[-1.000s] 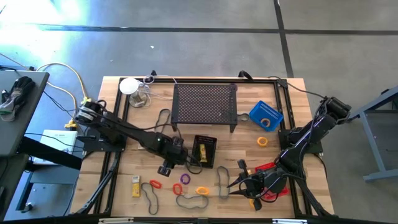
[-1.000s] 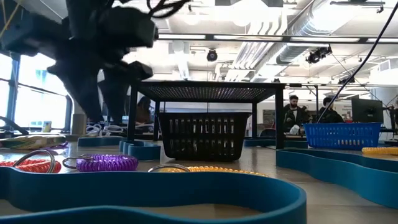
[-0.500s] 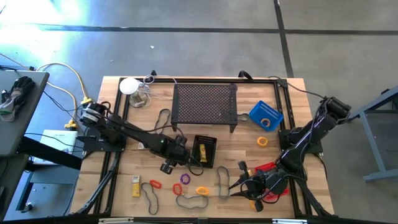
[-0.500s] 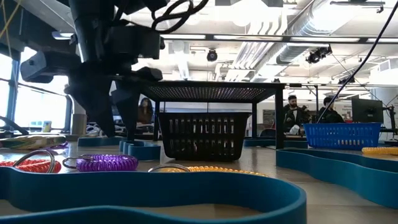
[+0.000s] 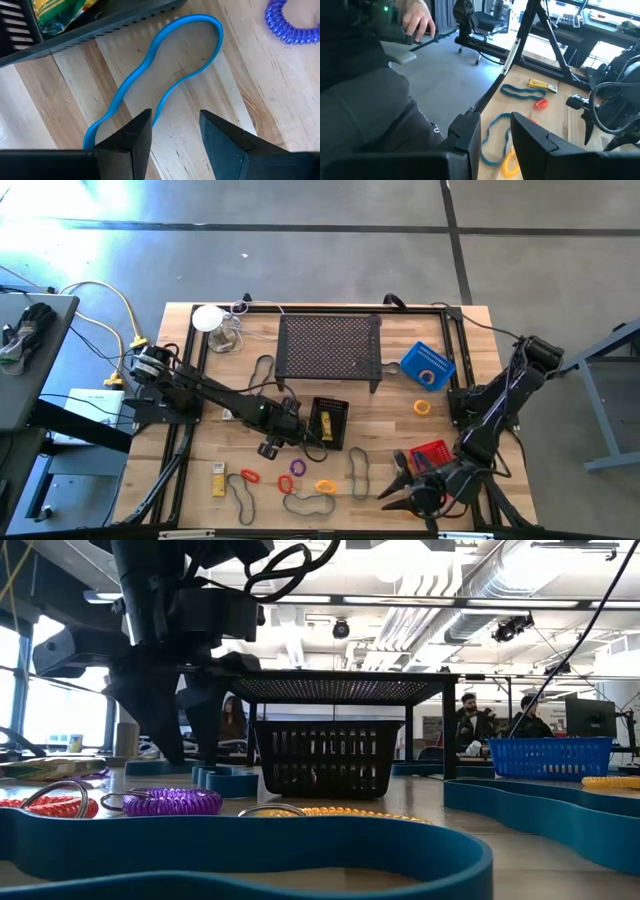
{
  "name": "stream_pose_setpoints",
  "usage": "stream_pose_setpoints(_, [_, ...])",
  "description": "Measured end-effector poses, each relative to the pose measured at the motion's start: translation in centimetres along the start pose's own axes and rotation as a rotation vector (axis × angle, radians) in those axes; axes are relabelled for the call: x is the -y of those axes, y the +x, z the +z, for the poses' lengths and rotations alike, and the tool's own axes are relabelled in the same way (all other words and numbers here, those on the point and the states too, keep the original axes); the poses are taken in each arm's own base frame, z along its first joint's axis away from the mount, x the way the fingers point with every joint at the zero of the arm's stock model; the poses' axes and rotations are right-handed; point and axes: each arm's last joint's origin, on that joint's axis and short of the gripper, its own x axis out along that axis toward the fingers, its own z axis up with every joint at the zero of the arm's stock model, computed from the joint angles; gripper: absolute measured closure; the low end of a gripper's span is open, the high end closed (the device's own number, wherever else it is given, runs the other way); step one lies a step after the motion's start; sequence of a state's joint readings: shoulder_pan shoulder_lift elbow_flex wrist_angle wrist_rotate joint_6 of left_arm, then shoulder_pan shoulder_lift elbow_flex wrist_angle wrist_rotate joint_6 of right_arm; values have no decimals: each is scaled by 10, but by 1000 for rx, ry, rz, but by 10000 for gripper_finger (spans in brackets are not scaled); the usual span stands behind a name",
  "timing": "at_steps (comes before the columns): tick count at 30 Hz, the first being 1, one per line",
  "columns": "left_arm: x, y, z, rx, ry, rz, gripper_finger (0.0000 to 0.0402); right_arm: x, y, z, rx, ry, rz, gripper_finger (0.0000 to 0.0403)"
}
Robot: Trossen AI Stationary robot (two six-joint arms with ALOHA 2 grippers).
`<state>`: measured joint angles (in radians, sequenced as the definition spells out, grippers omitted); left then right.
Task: Pick & Place Office Desk Supplies
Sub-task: Put the blue rubber band into the orange bin
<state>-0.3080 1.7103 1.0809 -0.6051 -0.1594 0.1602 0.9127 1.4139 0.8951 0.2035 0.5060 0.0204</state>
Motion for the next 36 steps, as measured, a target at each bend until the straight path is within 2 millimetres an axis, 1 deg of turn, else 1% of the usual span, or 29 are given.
stream_pose_setpoints(7, [0,1,0,-6,1,14,245,0,0,0,-4,-2,-1,309])
stream_pose_setpoints(12, [0,2,0,2,37,29,245,0,0,0,-4,-2,-1,309])
stream_pose_setpoints(22, [-2,3,1,9,35,33,245,0,0,0,-4,-1,7,309])
stream_pose_setpoints(26, [-5,10,0,-4,7,32,245,0,0,0,-4,-1,9,309])
stream_pose_setpoints(29, [-7,23,-1,-34,7,12,245,0,0,0,-4,-1,9,309])
stream_pose_setpoints(32, [-8,31,-1,-54,6,6,245,0,0,0,-4,0,10,309])
stream_pose_setpoints(36, [-8,36,-3,-68,-6,-23,245,0,0,0,-5,0,9,309])
